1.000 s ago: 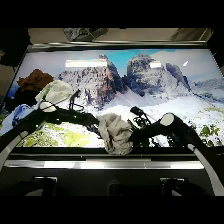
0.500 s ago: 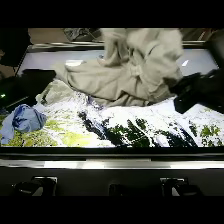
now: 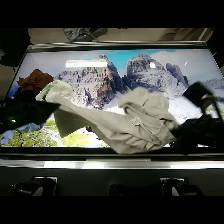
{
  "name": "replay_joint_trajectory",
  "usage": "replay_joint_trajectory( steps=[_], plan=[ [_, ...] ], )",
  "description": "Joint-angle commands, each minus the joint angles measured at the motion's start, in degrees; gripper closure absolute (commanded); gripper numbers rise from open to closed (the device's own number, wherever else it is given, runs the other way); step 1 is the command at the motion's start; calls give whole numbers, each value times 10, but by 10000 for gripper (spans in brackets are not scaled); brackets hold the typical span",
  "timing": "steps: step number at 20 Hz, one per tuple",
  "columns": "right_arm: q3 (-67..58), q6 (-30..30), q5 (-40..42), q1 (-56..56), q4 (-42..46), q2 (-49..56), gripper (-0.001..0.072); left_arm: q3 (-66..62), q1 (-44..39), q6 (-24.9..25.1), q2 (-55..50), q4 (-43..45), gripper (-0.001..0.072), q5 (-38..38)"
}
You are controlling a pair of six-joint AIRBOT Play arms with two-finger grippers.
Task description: Fold the shirts.
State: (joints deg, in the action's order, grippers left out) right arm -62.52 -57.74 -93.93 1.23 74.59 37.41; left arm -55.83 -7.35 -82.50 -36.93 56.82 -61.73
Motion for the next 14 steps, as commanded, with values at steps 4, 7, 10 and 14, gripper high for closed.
replay_joint_trajectory(
  steps=[4,7,10,14],
  plan=[
    [191,-6,220,0,-34,58,663,150,-72,-7,-43,17,676,127],
    [191,-73,372,0,-46,157,663,135,-70,-7,-142,17,674,199],
    [191,-134,458,0,-95,255,663,76,-58,-7,-262,17,672,227],
    [188,-133,482,0,-188,330,456,5,-63,-7,-394,-59,617,207]
  ],
)
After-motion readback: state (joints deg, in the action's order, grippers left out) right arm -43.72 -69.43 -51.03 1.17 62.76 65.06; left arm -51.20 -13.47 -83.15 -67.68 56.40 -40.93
